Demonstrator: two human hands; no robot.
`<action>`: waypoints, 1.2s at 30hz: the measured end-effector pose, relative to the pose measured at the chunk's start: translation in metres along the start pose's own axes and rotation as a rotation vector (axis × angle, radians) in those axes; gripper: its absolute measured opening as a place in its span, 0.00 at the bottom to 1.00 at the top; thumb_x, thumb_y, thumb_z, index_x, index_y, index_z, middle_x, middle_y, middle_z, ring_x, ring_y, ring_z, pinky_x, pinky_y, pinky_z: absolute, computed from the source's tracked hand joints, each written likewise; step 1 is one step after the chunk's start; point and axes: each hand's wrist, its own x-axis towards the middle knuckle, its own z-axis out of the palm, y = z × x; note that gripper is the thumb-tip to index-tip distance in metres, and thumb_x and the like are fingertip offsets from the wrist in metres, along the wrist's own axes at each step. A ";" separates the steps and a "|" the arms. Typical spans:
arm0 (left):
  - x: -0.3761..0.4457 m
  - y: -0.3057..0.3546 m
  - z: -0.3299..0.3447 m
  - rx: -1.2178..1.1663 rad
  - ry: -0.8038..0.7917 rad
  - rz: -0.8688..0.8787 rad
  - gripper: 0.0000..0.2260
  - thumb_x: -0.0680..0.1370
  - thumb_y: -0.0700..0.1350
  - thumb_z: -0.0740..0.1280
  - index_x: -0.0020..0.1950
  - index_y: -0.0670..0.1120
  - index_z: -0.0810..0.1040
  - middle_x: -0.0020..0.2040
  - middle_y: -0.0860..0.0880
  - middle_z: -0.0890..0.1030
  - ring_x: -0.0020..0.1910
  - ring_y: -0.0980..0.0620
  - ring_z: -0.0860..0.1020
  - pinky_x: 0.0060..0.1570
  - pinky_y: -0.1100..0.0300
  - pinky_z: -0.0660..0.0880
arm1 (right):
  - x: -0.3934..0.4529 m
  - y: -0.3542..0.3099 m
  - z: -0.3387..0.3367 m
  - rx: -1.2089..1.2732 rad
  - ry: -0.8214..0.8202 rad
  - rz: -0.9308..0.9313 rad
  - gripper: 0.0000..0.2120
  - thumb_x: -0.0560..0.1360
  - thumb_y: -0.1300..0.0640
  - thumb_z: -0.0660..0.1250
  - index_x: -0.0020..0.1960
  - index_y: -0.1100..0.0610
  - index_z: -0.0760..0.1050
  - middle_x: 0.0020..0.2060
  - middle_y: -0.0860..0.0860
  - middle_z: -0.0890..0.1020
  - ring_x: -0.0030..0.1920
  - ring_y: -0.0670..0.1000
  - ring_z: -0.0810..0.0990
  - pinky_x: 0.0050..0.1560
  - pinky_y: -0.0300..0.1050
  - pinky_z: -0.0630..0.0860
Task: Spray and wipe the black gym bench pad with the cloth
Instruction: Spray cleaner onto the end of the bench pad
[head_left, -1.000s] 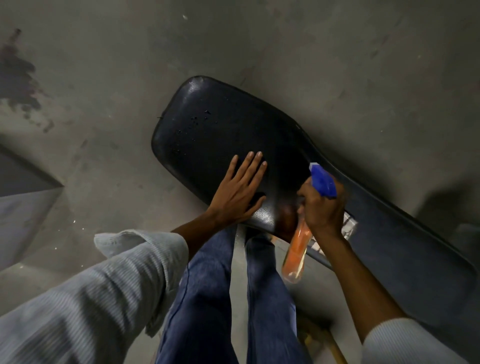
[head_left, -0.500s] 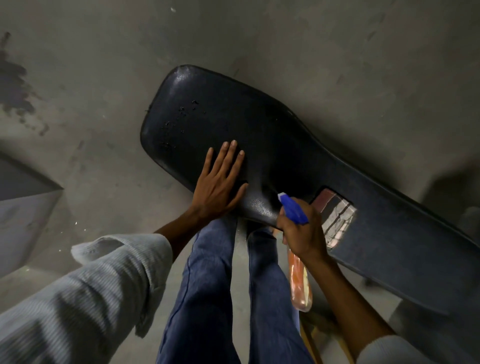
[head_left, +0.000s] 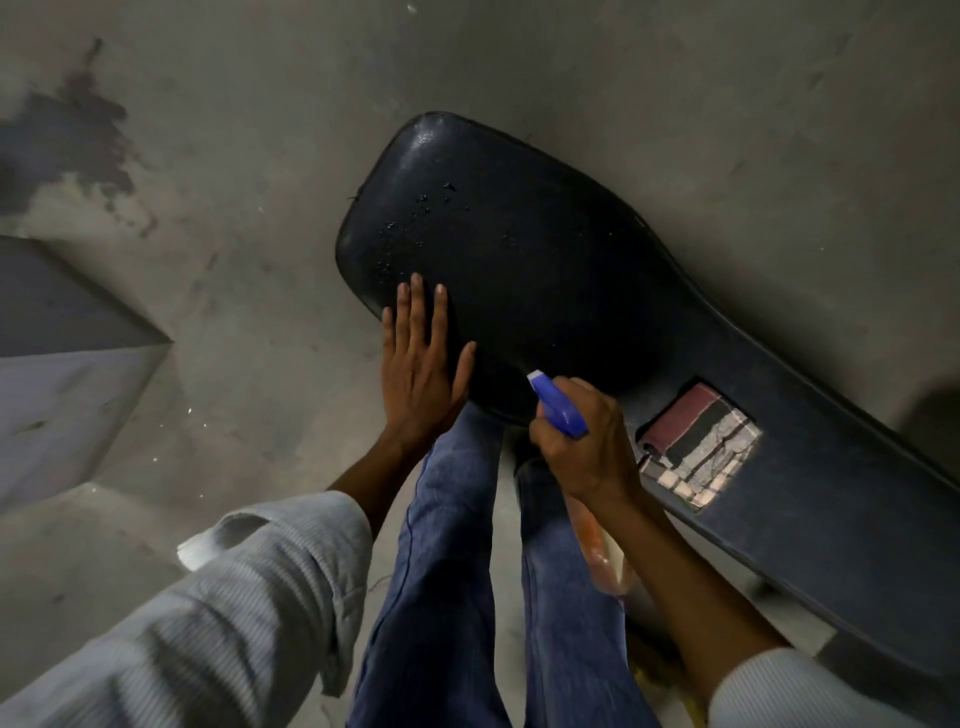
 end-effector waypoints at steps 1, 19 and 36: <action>-0.001 0.001 0.001 -0.016 0.009 0.000 0.34 0.87 0.59 0.57 0.87 0.43 0.51 0.88 0.39 0.49 0.87 0.40 0.47 0.86 0.43 0.45 | 0.005 -0.007 0.002 0.018 0.023 -0.017 0.12 0.72 0.46 0.62 0.41 0.55 0.72 0.36 0.51 0.75 0.34 0.52 0.73 0.36 0.49 0.74; -0.015 0.044 -0.055 -0.663 -0.241 -0.116 0.42 0.76 0.49 0.71 0.87 0.48 0.55 0.82 0.42 0.68 0.81 0.44 0.67 0.79 0.39 0.68 | 0.013 -0.056 -0.017 -0.045 0.185 -0.040 0.11 0.73 0.49 0.66 0.47 0.56 0.75 0.47 0.53 0.76 0.41 0.51 0.77 0.43 0.43 0.77; -0.043 0.042 -0.137 -0.835 -0.011 0.010 0.18 0.79 0.49 0.72 0.66 0.41 0.78 0.44 0.63 0.79 0.44 0.68 0.81 0.47 0.75 0.74 | -0.015 -0.112 0.001 0.113 -0.183 -0.127 0.45 0.64 0.46 0.88 0.73 0.47 0.68 0.68 0.47 0.75 0.65 0.39 0.76 0.58 0.28 0.76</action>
